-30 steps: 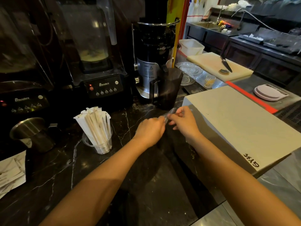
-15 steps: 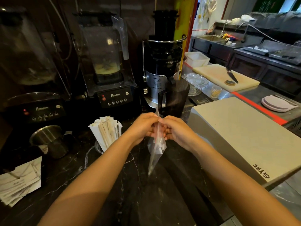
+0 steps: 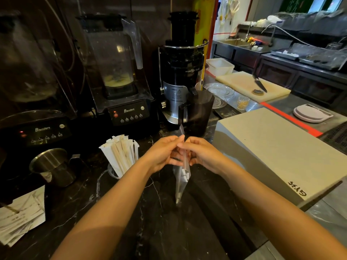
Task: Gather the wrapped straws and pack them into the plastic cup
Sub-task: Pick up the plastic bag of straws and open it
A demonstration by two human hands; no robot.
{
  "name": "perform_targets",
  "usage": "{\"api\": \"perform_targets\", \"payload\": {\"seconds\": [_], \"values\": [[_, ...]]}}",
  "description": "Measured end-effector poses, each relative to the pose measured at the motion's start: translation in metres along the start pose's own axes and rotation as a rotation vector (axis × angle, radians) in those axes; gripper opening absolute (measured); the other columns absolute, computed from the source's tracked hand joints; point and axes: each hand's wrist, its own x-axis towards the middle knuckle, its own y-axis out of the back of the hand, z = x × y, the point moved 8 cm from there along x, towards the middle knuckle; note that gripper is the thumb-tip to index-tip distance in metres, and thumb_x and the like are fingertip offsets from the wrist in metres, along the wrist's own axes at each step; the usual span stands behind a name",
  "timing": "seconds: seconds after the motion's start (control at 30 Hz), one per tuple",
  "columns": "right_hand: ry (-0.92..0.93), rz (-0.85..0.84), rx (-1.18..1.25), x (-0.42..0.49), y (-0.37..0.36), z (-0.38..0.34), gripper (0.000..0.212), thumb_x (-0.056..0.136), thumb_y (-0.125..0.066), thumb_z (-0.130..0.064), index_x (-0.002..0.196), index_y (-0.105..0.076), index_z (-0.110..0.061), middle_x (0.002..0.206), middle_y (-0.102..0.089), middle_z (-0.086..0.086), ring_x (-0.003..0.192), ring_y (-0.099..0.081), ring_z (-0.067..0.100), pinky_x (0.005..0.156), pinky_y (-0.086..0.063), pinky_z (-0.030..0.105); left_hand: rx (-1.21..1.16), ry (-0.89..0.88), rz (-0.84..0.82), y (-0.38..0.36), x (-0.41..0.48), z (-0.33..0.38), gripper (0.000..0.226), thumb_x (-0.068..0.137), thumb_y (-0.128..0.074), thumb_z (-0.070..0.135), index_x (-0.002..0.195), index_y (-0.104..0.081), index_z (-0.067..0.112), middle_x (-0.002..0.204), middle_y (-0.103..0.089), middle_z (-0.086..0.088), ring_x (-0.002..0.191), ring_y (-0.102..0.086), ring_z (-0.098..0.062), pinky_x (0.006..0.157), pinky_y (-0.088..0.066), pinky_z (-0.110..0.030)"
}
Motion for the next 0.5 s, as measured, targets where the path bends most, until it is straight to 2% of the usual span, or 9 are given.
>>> {"api": "perform_targets", "payload": {"seconds": [0.17, 0.3, 0.4, 0.5], "values": [[-0.011, 0.009, -0.005, 0.000, 0.002, -0.001, 0.015, 0.085, -0.055, -0.022, 0.071, -0.055, -0.018, 0.064, -0.059, -0.001, 0.056, -0.056, 0.009, 0.050, -0.043, 0.019, 0.007, 0.004, 0.015, 0.000, 0.000, 0.001, 0.020, 0.089, -0.047, 0.030, 0.086, -0.060, 0.015, 0.074, -0.066, -0.005, 0.066, -0.067, -0.016, 0.060, -0.059, -0.029], [-0.021, 0.009, -0.091, 0.002, 0.002, -0.005, 0.018, 0.087, -0.049, -0.016, 0.070, -0.055, -0.017, 0.067, -0.058, 0.002, 0.057, -0.056, 0.011, 0.051, -0.044, 0.019, 0.035, 0.021, 0.007, 0.000, -0.001, 0.004, 0.018, 0.090, -0.046, 0.023, 0.083, -0.058, 0.012, 0.075, -0.063, -0.010, 0.063, -0.066, -0.015, 0.055, -0.057, -0.024], [-0.006, 0.004, -0.221, 0.002, 0.001, -0.010, 0.025, 0.088, -0.047, -0.014, 0.066, -0.056, -0.018, 0.057, -0.056, -0.003, 0.050, -0.052, 0.007, 0.047, -0.041, 0.017, 0.068, 0.022, 0.003, -0.001, -0.003, 0.006, 0.023, 0.092, -0.041, 0.019, 0.076, -0.057, 0.013, 0.072, -0.063, -0.010, 0.061, -0.065, -0.014, 0.055, -0.057, -0.022], [0.007, -0.029, -0.206, 0.003, -0.003, -0.011, 0.032, 0.090, -0.044, -0.014, 0.060, -0.056, -0.019, 0.047, -0.045, -0.007, 0.041, -0.039, 0.005, 0.040, -0.030, 0.016, 0.048, -0.008, 0.038, 0.001, -0.005, 0.008, 0.026, 0.092, -0.039, 0.017, 0.072, -0.055, 0.014, 0.071, -0.062, -0.008, 0.065, -0.063, -0.017, 0.057, -0.057, -0.023]]}}
